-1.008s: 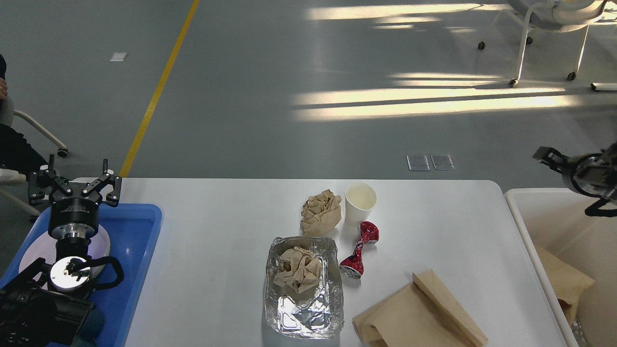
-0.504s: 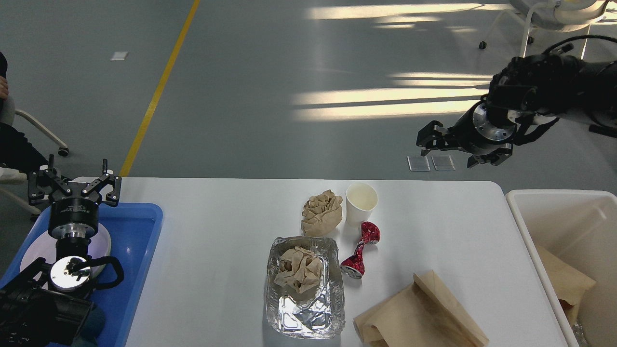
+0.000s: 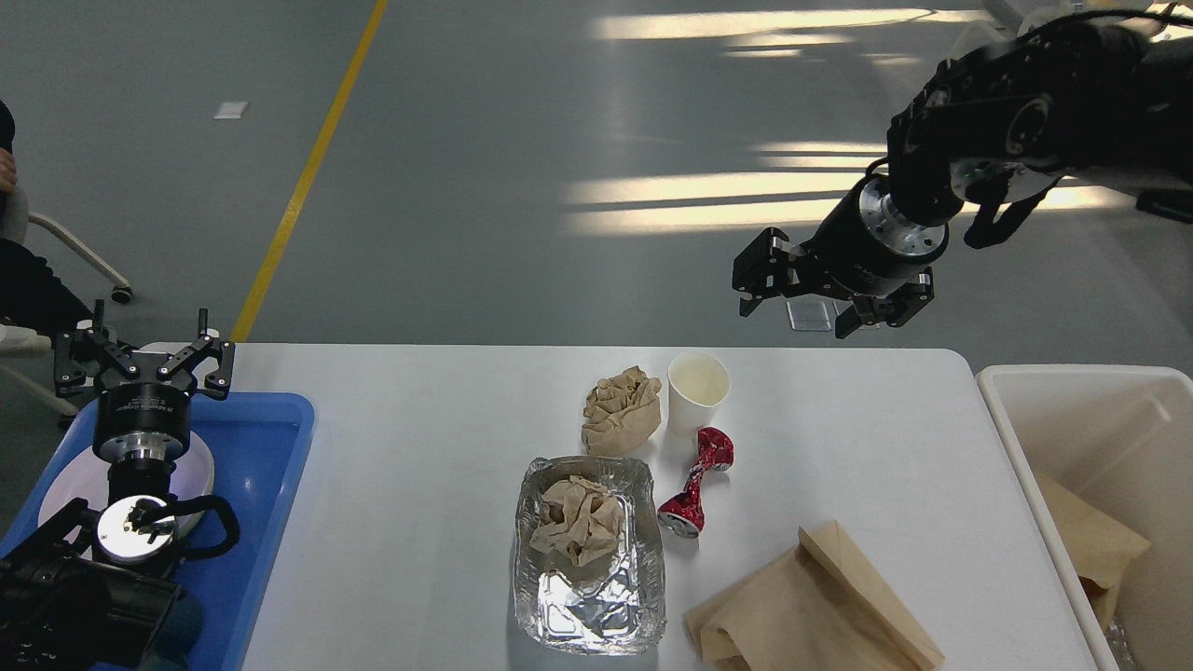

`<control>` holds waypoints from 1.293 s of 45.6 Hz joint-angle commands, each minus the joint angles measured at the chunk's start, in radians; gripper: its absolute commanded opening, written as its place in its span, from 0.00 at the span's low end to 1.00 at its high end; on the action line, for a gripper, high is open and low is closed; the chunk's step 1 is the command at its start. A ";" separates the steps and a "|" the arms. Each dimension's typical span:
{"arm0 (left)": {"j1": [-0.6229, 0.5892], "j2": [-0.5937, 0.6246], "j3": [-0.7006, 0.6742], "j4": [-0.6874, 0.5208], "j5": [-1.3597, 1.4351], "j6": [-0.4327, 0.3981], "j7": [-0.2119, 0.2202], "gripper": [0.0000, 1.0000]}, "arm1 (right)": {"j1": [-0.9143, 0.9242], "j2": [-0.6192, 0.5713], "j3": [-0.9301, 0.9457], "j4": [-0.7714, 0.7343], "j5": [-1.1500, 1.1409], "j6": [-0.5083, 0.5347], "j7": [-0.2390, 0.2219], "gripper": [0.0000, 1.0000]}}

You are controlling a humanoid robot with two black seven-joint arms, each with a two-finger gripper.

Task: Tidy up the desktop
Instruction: 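Move the right gripper over and grasp the red crushed can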

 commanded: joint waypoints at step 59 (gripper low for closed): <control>0.000 0.000 0.000 0.000 0.000 0.000 0.000 0.96 | -0.780 0.146 0.261 -0.336 -0.142 -0.577 0.003 0.98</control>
